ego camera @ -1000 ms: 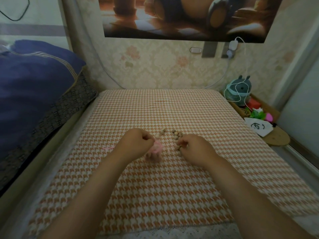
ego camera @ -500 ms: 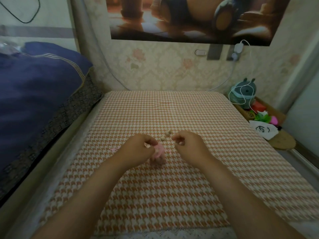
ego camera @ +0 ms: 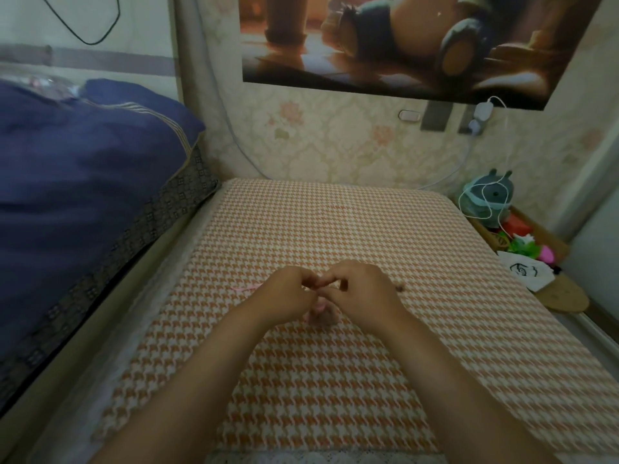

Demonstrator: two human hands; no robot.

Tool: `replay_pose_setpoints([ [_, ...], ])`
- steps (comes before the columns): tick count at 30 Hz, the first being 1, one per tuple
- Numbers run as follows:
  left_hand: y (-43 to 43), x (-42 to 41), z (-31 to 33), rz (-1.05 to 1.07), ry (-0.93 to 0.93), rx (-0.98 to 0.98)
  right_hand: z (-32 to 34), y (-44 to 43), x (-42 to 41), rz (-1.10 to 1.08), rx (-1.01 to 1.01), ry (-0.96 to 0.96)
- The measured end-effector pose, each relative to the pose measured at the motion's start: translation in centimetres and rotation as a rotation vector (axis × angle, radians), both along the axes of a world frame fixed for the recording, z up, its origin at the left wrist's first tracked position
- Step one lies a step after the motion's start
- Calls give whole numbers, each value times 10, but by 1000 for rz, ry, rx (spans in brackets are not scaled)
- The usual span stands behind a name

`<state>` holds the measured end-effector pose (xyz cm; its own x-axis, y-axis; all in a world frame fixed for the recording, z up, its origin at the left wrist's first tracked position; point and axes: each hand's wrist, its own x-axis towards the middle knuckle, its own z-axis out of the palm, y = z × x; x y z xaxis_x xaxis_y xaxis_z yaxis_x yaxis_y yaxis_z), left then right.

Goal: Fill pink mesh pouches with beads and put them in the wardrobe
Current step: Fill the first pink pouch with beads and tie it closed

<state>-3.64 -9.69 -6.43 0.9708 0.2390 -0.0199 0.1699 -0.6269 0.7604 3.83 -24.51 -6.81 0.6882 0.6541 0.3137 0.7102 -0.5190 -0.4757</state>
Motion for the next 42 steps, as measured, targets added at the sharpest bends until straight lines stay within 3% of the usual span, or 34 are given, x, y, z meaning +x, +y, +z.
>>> replay_pose_setpoints([
  [10, 12, 5, 3, 94, -42, 94, -23, 6, 30, -91, 20, 102],
  [23, 18, 8, 8, 40, -57, 27, -51, 28, 72, -57, -384, -35],
  [33, 12, 2, 5, 45, -14, 34, -46, 22, 63, -99, -233, 108],
  [42, -12, -13, 4, 9, -18, 36, 11, -20, 13, -120, 168, 144],
])
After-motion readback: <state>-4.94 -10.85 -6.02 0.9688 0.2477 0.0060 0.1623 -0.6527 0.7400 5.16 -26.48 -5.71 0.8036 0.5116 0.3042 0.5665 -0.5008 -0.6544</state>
